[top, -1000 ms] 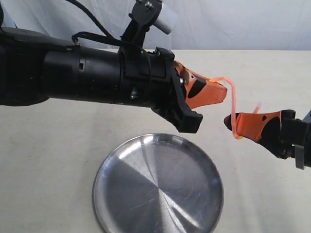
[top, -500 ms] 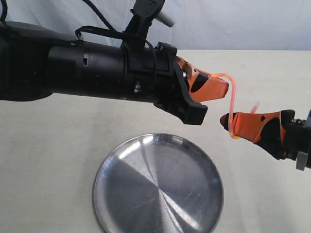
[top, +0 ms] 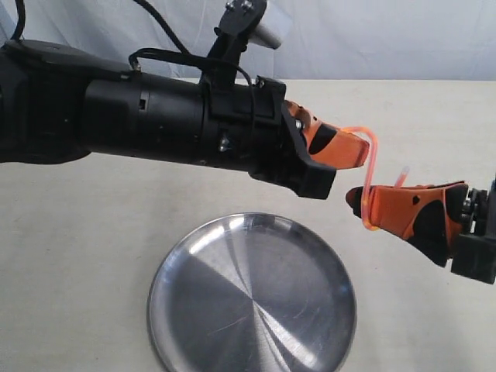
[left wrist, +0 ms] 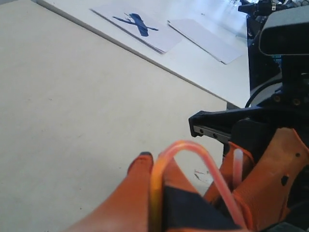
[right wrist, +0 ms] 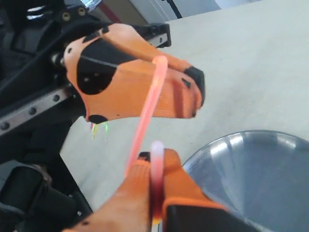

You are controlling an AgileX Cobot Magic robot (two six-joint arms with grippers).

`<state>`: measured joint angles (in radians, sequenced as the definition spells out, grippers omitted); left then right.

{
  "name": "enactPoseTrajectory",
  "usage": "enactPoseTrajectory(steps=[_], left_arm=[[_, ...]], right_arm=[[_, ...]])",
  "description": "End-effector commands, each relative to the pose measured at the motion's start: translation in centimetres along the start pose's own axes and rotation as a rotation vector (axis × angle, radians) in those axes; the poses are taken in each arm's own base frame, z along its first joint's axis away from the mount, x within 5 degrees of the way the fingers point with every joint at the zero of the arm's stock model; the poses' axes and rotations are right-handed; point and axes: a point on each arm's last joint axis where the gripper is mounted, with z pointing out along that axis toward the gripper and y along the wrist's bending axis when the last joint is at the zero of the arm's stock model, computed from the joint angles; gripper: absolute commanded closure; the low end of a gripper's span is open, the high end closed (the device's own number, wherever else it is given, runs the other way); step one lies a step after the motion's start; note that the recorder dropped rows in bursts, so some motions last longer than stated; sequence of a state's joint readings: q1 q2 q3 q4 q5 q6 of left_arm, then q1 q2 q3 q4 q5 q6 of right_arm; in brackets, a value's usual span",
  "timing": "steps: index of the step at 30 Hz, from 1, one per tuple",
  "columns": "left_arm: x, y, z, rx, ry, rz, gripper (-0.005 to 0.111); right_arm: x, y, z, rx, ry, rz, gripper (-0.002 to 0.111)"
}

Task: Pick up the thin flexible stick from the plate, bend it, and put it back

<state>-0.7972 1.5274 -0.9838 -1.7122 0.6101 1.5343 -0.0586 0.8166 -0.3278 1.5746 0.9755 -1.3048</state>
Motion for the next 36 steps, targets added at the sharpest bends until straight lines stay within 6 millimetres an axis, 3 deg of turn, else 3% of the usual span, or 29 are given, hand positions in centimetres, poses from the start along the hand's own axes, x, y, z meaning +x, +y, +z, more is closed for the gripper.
enactPoseTrajectory(steps=[1, 20, 28, 36], left_arm=[[0.1, 0.0, 0.2, 0.0, 0.019, -0.098, 0.107], [1.1, -1.0, 0.1, 0.092, 0.153, -0.349, 0.107], [1.3, -2.1, -0.2, 0.205, 0.198, -0.436, 0.107], [0.6, -1.4, -1.4, 0.281, 0.197, -0.545, 0.107]], right_arm=[[0.2, 1.4, -0.1, -0.143, 0.021, -0.154, 0.109], [0.9, 2.7, 0.2, -0.265, 0.041, -0.482, 0.109], [1.3, 2.6, 0.6, -0.226, 0.07, -0.55, 0.109], [1.4, 2.6, 0.7, -0.231, 0.074, -0.625, 0.109]])
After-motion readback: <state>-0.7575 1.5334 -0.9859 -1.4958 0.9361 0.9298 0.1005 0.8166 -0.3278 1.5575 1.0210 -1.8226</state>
